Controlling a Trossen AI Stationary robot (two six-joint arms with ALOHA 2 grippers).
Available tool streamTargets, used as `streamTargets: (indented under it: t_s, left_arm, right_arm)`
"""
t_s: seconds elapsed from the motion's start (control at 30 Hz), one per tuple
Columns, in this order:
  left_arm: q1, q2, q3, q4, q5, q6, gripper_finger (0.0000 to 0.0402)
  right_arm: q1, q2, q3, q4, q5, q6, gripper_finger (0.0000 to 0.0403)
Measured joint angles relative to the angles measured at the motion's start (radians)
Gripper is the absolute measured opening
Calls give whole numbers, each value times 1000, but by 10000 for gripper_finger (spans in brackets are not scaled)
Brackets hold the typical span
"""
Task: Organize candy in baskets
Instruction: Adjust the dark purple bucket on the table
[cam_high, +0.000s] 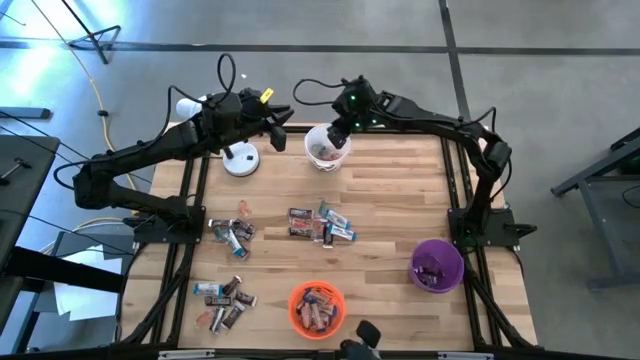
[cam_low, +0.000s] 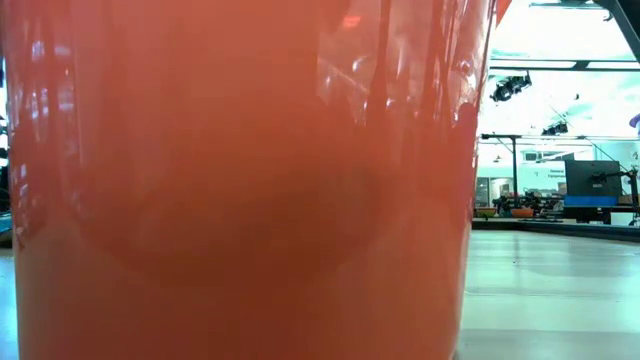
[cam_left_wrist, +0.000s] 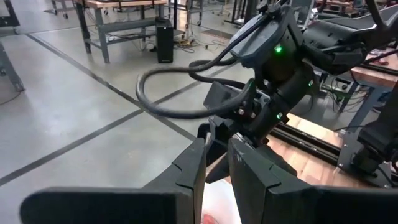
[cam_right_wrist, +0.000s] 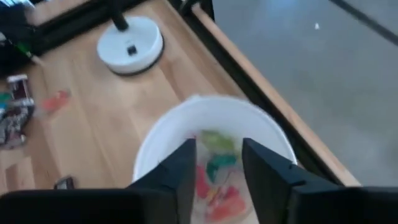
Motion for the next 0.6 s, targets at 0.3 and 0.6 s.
streamTargets:
  t_s: [0.3, 0.6]
  left_arm:
    - [0, -5, 0, -23, 4, -9, 55]
    - [0, -5, 0, -115, 16, -24, 55]
  right_arm:
    - [2, -13, 87, -569, 7, 61, 150]
    - [7, -14, 63, -1056, 172, 9, 138]
